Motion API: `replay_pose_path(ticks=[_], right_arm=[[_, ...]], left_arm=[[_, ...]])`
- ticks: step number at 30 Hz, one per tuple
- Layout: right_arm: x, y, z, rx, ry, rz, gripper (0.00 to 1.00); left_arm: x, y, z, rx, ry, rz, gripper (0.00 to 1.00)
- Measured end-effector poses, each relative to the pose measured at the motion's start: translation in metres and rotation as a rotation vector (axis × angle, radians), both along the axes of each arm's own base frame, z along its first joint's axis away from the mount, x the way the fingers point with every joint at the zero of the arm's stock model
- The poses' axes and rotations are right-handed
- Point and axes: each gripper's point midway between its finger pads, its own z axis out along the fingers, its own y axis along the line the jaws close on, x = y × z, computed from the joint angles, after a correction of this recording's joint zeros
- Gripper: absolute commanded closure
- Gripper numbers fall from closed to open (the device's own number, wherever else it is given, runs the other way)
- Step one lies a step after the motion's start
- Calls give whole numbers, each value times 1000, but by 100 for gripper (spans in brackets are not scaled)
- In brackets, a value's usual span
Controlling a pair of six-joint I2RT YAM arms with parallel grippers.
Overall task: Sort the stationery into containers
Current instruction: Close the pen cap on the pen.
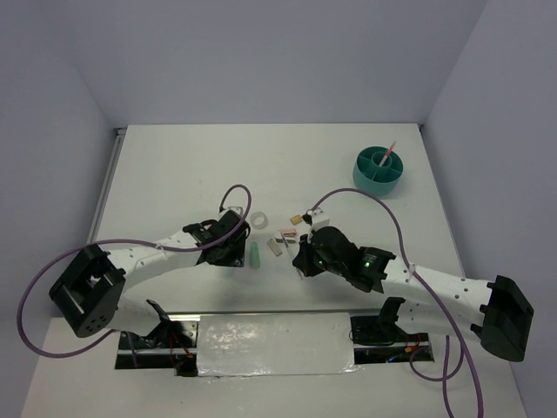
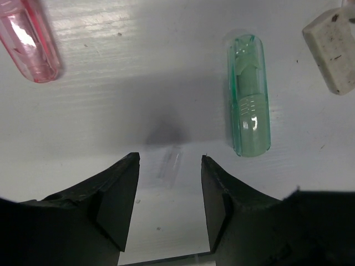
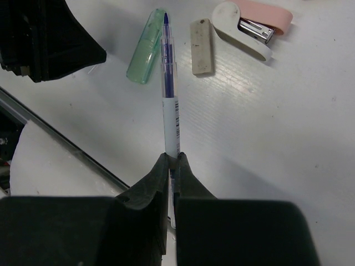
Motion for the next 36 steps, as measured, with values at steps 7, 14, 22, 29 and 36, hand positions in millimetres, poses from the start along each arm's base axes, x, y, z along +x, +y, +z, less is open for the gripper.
replay_pose_path(ticks=[7,14,22,29,36], right_arm=[[0,0,-1,-1,3,3,100],[-1,1,-1,0,5,6,100],[-1,0,3,9,-2,6,100],[-1,0,3,9,-5,8,100],[-1,1,3,9,-5,8,100]], left_arm=[[-8,-5,-11,27,29,-34,44],[-8,-4,-21,54,43,-31,52],[-6,-4,-21,65,32,-28,63],[-11,-6,-21,83,24,-48,61],[-12,-6,-22,95,16,-52,73]])
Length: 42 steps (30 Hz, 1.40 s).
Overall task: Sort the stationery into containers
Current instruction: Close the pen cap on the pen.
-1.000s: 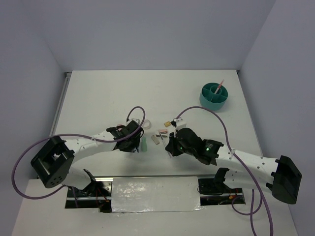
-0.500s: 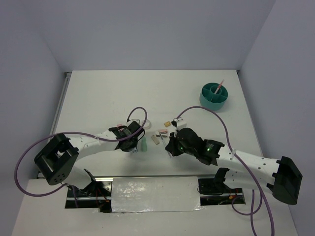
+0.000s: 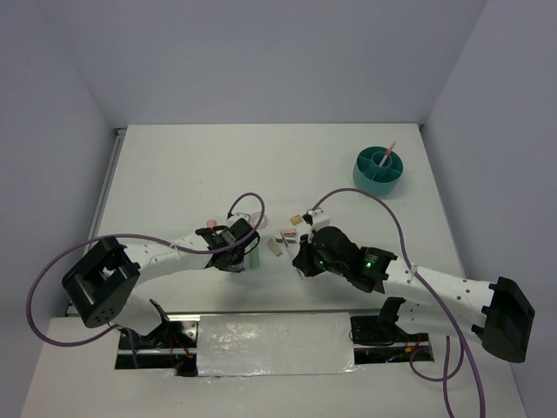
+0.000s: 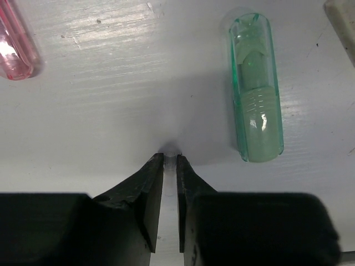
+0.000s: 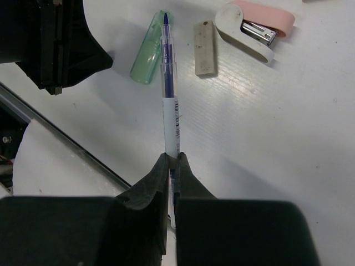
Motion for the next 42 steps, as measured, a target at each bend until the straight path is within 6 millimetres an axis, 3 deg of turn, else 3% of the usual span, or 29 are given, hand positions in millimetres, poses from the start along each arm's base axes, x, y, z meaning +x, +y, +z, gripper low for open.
replay_pose_path(ticks=[3,5,6,13,15,18,24,28,36,42], right_arm=[[0,0,0,0,-1,0,100],[0,0,2,5,-3,0,100],[0,0,2,7,-5,0,100],[-4,5,14,134,-25,39,100],[-7,6,16,199,-27,64,100],[-12,11,17,253,-23,97,100],[-16,27,47,404,-79,154,100],[-24,35,71,521,-151,202,100],[-47,54,96,585,-222,318,100],[-53,62,104,595,-248,335,100]], left_arm=[[0,0,0,-1,-1,3,83],[0,-1,0,-4,-2,10,98],[1,-1,0,-4,-3,13,100],[-1,-3,3,-28,-4,18,100],[-4,-4,12,-64,-14,29,100],[1,-11,43,-156,-89,35,100],[30,-38,178,-558,-438,62,100],[32,-39,238,-766,-600,82,100],[28,-37,290,-970,-746,75,100],[15,-34,310,-1085,-809,30,100]])
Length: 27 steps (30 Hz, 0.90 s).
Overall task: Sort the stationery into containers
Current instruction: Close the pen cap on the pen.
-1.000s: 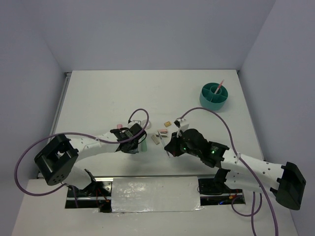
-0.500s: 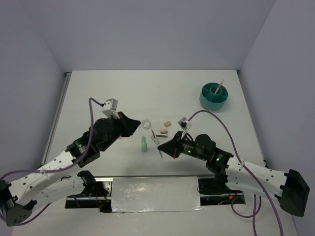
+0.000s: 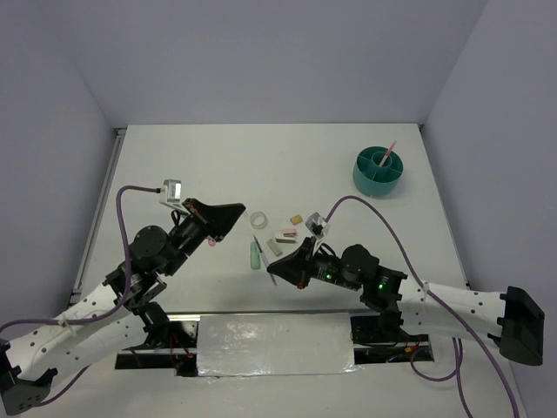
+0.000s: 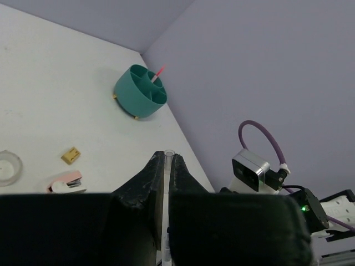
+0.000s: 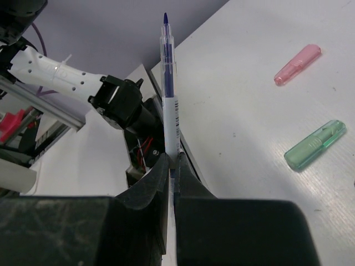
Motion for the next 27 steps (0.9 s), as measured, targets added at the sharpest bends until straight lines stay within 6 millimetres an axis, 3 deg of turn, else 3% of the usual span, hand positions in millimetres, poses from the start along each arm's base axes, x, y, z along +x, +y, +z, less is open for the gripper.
replay_pose_path(ticks=[5,11,27], right_arm=[[0,2,6,5,-28,-20,100],[8,1,17,19,-51,-56,100],[17,3,20,1,-62,-96,100]], left_arm=[[-5,-4,7,-33,-32,-36,100],[-9,-9,2,-47,-18,-68,100],[-15,-14,1,-74,-27,-113,100]])
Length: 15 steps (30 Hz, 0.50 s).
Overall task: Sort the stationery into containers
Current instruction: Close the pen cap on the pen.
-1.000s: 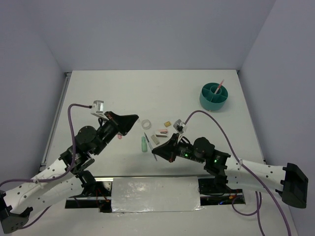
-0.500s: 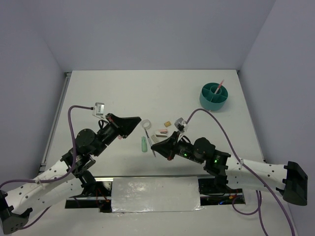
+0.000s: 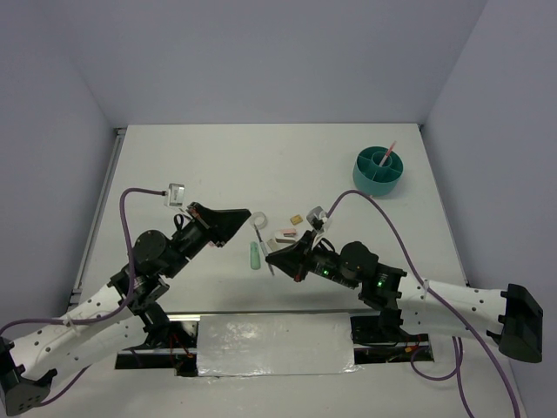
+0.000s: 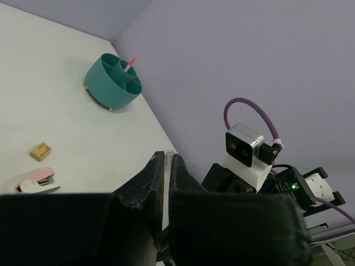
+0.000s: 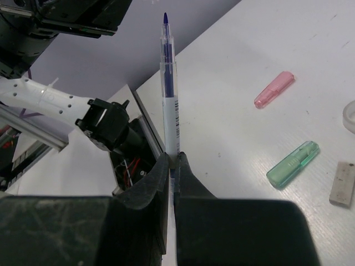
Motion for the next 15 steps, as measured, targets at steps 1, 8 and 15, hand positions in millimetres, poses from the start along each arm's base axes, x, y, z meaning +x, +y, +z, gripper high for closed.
replay_pose_path(ticks=[1,8,15], right_arm=[[0,0,0,-1,0,2,100],[-1,2,1,-2,1,13,100],[-2,3,5,4,-3,17,100]], left_arm=[[0,0,1,-2,-2,0,100],[-1,1,2,-5,-5,0,100],[-1,0,1,-3,-4,-7,100]])
